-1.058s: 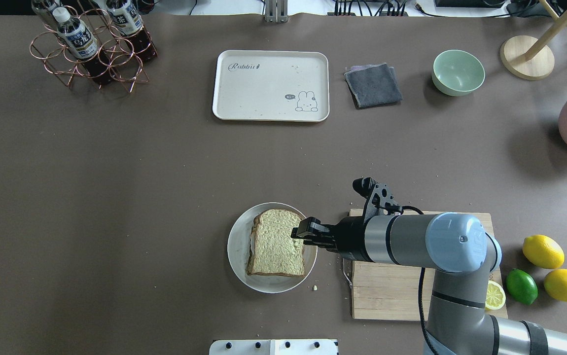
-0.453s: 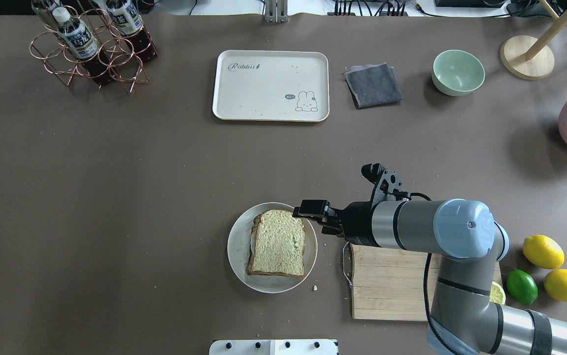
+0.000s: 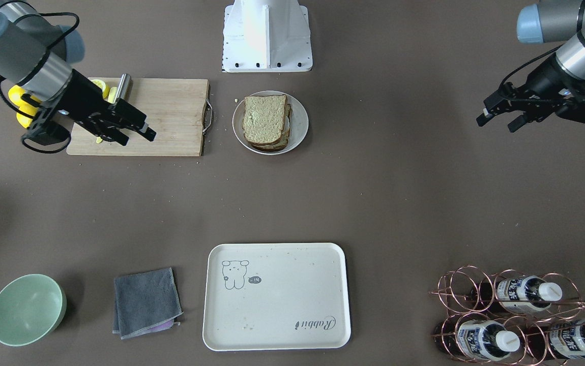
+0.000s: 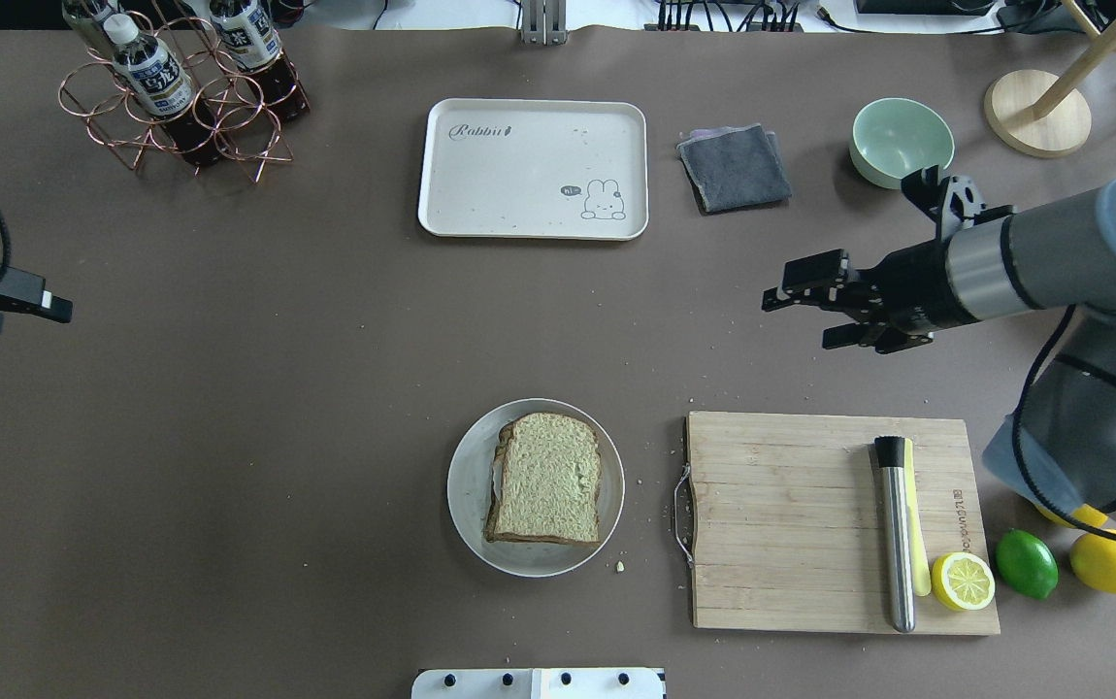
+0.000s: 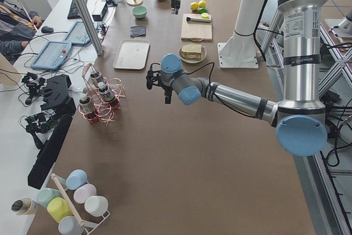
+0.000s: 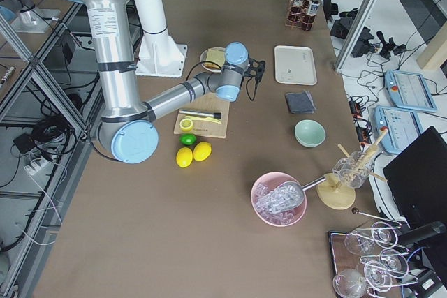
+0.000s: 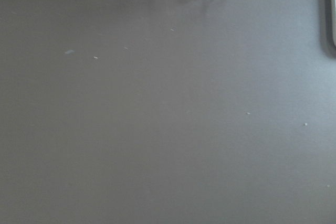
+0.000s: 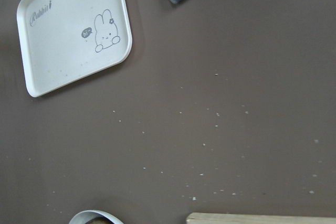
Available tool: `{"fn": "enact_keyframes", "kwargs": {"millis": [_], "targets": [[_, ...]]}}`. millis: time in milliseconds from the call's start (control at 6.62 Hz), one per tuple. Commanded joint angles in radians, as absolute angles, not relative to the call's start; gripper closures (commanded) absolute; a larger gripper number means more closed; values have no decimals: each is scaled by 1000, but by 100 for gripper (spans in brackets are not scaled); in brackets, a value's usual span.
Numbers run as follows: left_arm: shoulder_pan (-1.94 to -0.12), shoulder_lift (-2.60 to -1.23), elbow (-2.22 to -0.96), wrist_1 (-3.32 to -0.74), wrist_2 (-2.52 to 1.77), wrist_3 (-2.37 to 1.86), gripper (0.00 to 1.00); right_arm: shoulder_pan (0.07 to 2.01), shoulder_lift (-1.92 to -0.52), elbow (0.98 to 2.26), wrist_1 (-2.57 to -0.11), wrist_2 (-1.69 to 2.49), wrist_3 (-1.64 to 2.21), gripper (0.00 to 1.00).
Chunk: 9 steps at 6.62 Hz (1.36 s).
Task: Make sandwich and place on tray
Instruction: 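Withdraw the right gripper while the left gripper reaches toward the plate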
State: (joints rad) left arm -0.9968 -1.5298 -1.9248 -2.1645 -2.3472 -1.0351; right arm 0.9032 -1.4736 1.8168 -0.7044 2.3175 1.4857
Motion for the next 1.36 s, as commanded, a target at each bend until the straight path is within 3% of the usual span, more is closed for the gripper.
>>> {"fn": "enact_keyframes", "kwargs": {"millis": [0, 453, 755, 1058, 1209], "targets": [[-817, -1615, -1937, -2163, -2249, -1196, 2, 1114, -1601, 1789, -710, 2521, 1212, 0], [-541, -1846, -1913, -1969, -2001, -1334, 3, 1244, -1724, 1750, -709, 2600, 962, 0], [-430, -1988, -1806, -1963, -1870, -1405, 5, 1239, -1744, 1750, -700, 2599, 960, 0], [-350, -1999, -1781, -1970, -1787, -1411, 23, 1239, -1750, 1753, -698, 2597, 960, 0], [-335, -2006, -1775, -1973, -1784, -1469, 39, 1239, -1750, 1756, -698, 2597, 960, 0]]}}
